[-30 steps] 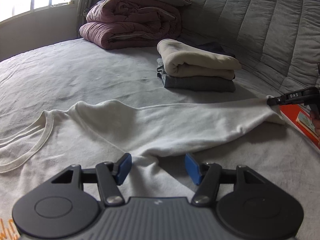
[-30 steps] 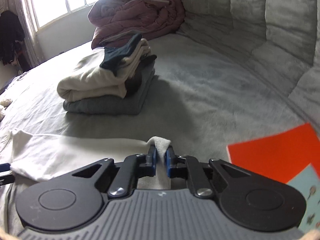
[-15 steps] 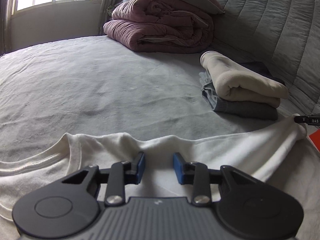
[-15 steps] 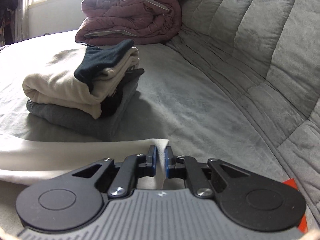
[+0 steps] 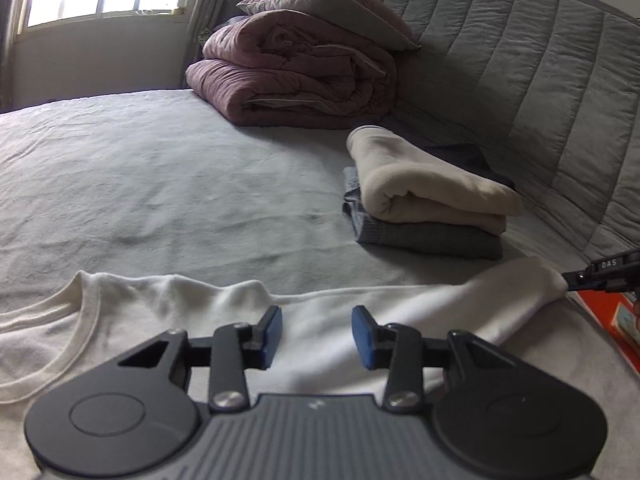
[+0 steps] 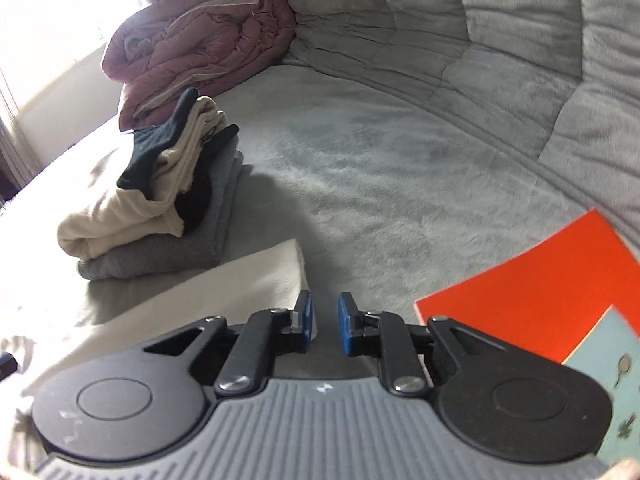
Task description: Fold clothes
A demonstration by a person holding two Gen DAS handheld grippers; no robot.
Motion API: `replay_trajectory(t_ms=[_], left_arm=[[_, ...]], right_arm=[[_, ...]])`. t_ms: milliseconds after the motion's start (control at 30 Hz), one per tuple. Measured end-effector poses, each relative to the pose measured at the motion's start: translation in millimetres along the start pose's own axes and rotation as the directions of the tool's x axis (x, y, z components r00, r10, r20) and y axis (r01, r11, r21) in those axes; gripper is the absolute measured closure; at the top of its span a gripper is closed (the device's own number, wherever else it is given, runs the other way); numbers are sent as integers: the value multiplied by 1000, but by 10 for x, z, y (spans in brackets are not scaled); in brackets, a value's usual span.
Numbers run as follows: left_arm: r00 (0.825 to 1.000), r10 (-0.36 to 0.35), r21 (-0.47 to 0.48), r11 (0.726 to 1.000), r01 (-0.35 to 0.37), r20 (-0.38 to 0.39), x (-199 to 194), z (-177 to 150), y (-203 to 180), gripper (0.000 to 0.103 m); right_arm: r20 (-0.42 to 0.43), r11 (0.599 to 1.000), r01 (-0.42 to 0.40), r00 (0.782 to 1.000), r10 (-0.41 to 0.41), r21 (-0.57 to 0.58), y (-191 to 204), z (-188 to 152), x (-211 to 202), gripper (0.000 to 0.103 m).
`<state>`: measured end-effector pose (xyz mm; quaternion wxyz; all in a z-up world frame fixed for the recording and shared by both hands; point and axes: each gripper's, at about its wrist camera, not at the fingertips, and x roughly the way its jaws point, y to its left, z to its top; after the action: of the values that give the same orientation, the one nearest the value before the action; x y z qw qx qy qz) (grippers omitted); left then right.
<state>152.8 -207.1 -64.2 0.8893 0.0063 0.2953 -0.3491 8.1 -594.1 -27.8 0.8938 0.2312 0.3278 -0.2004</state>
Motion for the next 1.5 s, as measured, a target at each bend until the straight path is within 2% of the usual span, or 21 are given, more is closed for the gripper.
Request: replay_trajectory(t_ms=[67,100,267,300,333,367,467,633,867,1000,1033,1067,1233,1333,1400,1433,1500], left_arm=[[999,-43,62,997,44,-19,28,-59,-199,63],[998,-57,99,993,60,-33,55,-92,-308,63],[994,-37,172,984,55,-104,199,-222,-574,60],[993,-29,181,982,48,-111,212,-245,-604,58],[993,-20,190,981,42,-116,220,-265,-630,58],[993,-14,194,980,37,-117,214,-270,-644,58],[993,-34,158,986,51,-113,168,-231,-631,58],[994,-60,173,982,76,-96,112,-136,-710,58],[991,-68,256,962,95,-112,221,-102,-927,53],[988,-80,304,946,117,-134,338,-136,-1076,53],[987,-80,317,941,121,-138,368,-145,-1121,53],[986,-85,325,937,127,-140,396,-152,-1167,53],[988,-60,348,931,107,-143,592,-178,-1351,53],[990,-48,351,932,92,-132,675,-176,-1446,62],[991,-45,356,930,87,-125,706,-170,-1505,75],[992,-39,365,927,81,-121,720,-166,-1536,80],[993,-32,380,922,74,-115,731,-152,-1584,94]], right_arm=[[10,999,-29,1000,29,23,26,-15,-20,67],[22,999,-37,999,36,24,48,-19,-23,64],[51,999,-41,998,40,5,130,-30,8,63],[52,999,-39,998,39,-16,154,-41,19,64],[52,999,-26,998,29,-47,177,-52,24,78],[54,997,-11,998,16,-78,199,-63,26,98],[78,987,41,997,-29,-154,215,-92,-23,103],[81,987,49,996,-37,-153,73,-99,-106,103],[46,990,54,998,-49,-134,-131,-196,-122,103],[18,994,-8,1000,10,-112,-219,-212,-175,103],[12,995,-29,999,30,-100,-236,-201,-186,98],[10,995,-46,999,47,-89,-242,-189,-185,88],[-7,991,-135,991,134,-22,-245,-133,-125,88],[-4,986,-163,987,163,-19,-170,-112,-52,85],[3,986,-162,987,162,-28,-118,-96,0,78],[9,987,-158,987,159,-34,-98,-86,23,70],[24,986,-159,987,160,-49,-74,-70,47,68]])
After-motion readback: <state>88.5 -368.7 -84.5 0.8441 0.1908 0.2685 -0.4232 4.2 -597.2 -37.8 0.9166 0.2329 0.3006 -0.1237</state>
